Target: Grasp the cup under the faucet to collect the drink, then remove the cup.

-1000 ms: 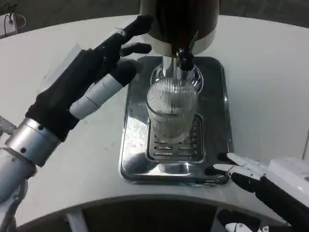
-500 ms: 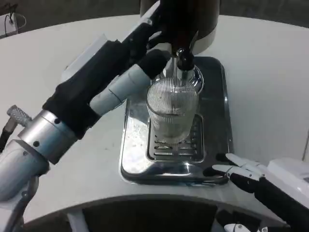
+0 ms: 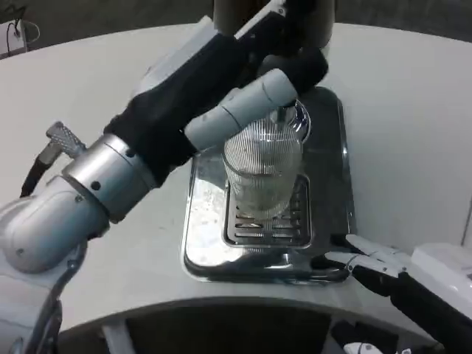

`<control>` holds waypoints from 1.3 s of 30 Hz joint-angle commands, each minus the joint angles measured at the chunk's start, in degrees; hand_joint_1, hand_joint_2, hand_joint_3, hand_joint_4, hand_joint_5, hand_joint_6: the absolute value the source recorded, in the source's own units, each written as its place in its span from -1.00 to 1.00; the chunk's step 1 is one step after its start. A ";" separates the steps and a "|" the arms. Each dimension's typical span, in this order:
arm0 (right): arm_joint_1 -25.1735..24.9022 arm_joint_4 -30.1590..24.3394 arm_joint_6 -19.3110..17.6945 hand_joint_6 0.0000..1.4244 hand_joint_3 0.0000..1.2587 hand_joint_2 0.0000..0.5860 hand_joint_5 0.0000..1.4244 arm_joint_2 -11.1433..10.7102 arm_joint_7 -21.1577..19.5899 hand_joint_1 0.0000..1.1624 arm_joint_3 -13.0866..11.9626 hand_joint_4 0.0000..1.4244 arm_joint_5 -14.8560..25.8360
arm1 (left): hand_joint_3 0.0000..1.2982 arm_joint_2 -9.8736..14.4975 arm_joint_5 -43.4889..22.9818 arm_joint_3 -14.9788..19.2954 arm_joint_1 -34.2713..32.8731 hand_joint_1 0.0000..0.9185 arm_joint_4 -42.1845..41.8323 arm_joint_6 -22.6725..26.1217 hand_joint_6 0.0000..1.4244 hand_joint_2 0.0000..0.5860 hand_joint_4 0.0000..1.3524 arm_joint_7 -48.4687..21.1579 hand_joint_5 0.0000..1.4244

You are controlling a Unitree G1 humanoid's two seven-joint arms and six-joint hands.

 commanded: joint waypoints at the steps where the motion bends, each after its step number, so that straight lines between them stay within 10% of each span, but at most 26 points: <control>1: 1.28 -0.83 -1.28 -0.91 -0.72 0.76 -0.90 0.63 -0.01 -0.37 -1.49 -0.95 1.15 | -1.00 -0.03 2.89 -2.28 -1.60 -1.00 -0.30 1.63 -0.81 -0.83 -1.00 -0.71 -0.97; 27: 4.44 -0.83 -0.28 -0.91 -0.72 0.75 -0.89 3.27 -0.62 -0.37 -5.97 -0.94 7.13 | -1.00 0.79 21.82 -12.77 -3.65 -1.00 4.35 -6.53 -0.83 -0.85 -1.00 -5.05 -1.00; 33: 4.32 1.45 4.51 -0.81 -0.88 0.13 -0.77 8.50 -4.79 -0.02 -7.38 -0.94 15.06 | -1.00 -0.09 22.24 -12.01 -3.63 -1.00 4.93 -6.91 -0.83 -0.85 -1.00 -4.51 -1.00; 39: 1.41 8.09 2.48 -0.80 -0.99 -0.09 -0.76 12.62 -12.32 0.14 -6.09 -0.92 18.81 | -1.00 -0.41 22.24 -11.21 -3.64 -1.00 5.32 -7.54 -0.81 -0.89 -1.00 -4.06 -1.00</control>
